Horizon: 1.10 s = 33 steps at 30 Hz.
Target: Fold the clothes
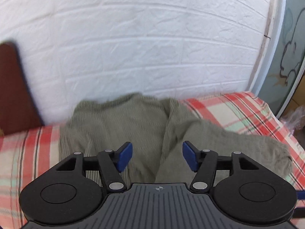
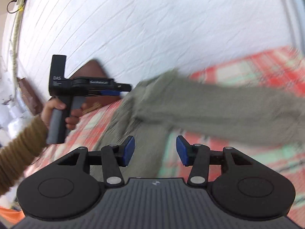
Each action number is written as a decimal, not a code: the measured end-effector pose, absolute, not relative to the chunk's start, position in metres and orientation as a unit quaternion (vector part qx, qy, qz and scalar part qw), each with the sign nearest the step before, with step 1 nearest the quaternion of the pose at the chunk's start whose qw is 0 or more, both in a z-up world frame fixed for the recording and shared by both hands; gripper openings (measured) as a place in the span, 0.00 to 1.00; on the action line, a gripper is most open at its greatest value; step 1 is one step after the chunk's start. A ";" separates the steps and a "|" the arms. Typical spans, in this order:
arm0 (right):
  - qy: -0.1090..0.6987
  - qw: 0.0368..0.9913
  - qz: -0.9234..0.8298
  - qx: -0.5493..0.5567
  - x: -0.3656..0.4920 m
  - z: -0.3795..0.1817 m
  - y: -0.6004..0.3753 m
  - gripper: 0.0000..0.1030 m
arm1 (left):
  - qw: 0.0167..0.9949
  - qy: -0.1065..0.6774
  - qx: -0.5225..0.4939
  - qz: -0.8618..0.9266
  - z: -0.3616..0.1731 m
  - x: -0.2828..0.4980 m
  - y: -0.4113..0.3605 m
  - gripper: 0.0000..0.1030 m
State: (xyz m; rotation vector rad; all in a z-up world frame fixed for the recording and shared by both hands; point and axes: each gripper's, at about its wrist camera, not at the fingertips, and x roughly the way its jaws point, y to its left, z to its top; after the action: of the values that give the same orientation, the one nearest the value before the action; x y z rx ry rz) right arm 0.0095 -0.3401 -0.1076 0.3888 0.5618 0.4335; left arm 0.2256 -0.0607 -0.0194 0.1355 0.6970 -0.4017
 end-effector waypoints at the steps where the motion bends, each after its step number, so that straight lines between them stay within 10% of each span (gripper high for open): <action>1: 0.270 0.925 0.193 0.187 0.011 -0.107 -0.351 0.52 | 0.917 0.340 0.077 -0.194 -0.018 0.234 -0.072 0.72; 23: 0.298 0.931 0.031 0.208 0.063 -0.165 -0.457 0.64 | 0.854 0.479 0.148 -0.139 -0.054 0.350 -0.164 0.75; 26: 0.306 0.924 0.058 0.221 0.069 -0.166 -0.454 0.21 | 0.848 0.489 0.145 -0.143 -0.053 0.354 -0.162 0.75; 33: 0.251 0.875 0.276 0.308 0.049 -0.129 -0.398 0.20 | 0.841 0.496 0.155 -0.150 -0.046 0.360 -0.174 0.78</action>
State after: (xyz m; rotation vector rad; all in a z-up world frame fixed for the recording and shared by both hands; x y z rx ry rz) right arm 0.0489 -0.3980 -0.1287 0.6427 0.5246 0.5755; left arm 0.3598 -0.1740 -0.0456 0.3274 1.0471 -0.3160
